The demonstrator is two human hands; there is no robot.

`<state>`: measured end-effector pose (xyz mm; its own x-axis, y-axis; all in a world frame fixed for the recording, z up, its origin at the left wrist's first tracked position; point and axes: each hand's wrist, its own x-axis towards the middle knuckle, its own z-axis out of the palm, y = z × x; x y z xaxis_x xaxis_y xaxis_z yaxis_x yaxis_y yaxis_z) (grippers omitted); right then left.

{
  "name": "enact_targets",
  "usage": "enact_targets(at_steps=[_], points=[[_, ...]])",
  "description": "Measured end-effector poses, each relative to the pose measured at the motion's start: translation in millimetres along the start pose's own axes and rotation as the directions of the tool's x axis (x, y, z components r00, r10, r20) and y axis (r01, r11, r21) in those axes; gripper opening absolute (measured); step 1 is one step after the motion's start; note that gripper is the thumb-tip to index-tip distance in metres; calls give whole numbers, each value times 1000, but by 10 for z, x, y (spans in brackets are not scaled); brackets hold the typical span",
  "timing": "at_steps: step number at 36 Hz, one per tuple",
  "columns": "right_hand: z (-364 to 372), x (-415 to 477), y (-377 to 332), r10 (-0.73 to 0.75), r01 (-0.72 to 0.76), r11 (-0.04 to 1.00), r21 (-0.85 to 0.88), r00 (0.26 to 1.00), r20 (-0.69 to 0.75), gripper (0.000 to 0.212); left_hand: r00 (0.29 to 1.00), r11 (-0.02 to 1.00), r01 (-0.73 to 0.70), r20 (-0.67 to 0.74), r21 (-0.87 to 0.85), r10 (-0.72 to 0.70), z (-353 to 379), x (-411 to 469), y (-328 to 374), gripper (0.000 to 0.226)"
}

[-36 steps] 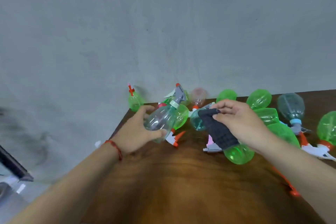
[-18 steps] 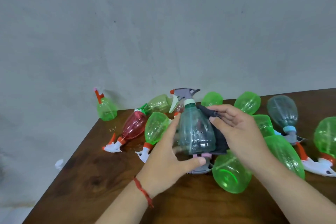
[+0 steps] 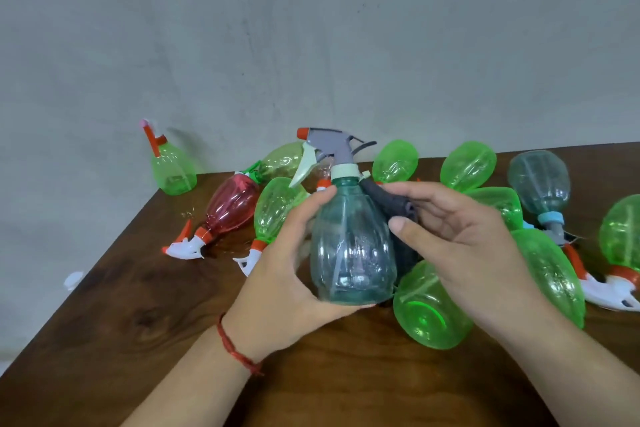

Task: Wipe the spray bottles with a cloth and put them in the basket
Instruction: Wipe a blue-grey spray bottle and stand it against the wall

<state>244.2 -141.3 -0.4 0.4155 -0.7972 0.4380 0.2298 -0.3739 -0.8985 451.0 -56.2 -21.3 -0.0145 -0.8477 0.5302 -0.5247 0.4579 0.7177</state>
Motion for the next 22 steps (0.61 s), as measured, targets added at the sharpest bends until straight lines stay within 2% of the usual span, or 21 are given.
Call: enact_targets(at_steps=[7,11,14,17,22], points=[[29,-3,12,-32,27,998,-64,996,-84,33,998,997,-49,28,55,48,27,-4,-111,107],[102,-11,87,-64,63,998,-16,992,-109,34,1000,998,-26,7,56,26,46,-1,-152,107],[193,112,157,-129,129,992,-12,982,-138,32,1000,999,1,-17,51,0,54,2,-194,108],[324,339,232,-133,143,988,52,978,-161,28,998,999,10,-62,48,-7,19,13,-218,108],[516,622,269,-183,190,979,76,978,-95,25,986,997,16,-169,73,-3,-60,57,-193,108]])
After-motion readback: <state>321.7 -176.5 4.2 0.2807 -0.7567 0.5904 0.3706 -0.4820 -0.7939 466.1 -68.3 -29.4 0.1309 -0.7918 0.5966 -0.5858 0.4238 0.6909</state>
